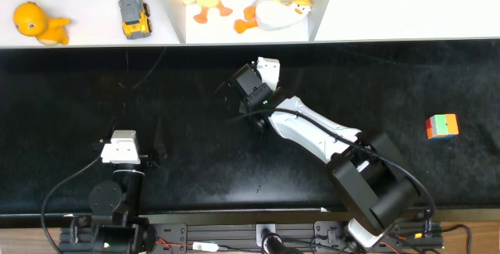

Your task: Store Toys

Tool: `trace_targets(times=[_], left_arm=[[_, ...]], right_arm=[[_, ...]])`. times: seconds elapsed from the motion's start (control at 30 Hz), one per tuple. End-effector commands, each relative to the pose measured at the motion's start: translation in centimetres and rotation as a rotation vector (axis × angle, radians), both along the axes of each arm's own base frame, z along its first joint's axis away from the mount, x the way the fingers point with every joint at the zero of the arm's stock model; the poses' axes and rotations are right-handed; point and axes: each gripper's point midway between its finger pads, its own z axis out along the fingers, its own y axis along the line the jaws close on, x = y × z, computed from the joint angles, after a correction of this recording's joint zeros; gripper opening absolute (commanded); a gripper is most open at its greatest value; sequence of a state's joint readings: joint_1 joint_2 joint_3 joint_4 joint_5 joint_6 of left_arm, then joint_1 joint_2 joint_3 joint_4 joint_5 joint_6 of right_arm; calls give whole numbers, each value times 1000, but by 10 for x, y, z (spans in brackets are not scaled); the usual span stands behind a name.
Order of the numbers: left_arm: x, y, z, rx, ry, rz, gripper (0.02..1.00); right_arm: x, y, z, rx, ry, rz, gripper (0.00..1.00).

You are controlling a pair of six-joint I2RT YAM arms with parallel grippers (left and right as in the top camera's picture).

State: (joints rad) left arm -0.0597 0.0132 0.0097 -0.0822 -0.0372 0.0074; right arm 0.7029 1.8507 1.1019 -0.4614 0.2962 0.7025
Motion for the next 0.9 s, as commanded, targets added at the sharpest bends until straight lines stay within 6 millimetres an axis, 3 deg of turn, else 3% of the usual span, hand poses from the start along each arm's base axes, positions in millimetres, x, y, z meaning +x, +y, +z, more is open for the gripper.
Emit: trace_targets(times=[0.03,0.2,0.4,0.53,0.67,0.73,0.9], left_arm=[[-1,-4,1,17,-7,-19,998],[-1,-4,1,17,-7,-19,998],[-1,-4,1,17,-7,-19,998],[-1,-4,1,17,-7,-19,998],[-1,-4,1,17,-7,-19,998],[-1,-4,1,17,-7,-19,998],[-1,-4,1,17,-8,-19,998]], right_arm=[[-6,6,-11,16,43,6,226],[-9,2,-6,20,55,3,60],[-25,-30,19,33,34,-35,42],[-49,-77,35,27,18,-98,42],[-70,-144,57,-50,16,-208,42],[-69,-166,70,-95,5,-203,45],[-40,-207,105,-176,-45,-124,42]])
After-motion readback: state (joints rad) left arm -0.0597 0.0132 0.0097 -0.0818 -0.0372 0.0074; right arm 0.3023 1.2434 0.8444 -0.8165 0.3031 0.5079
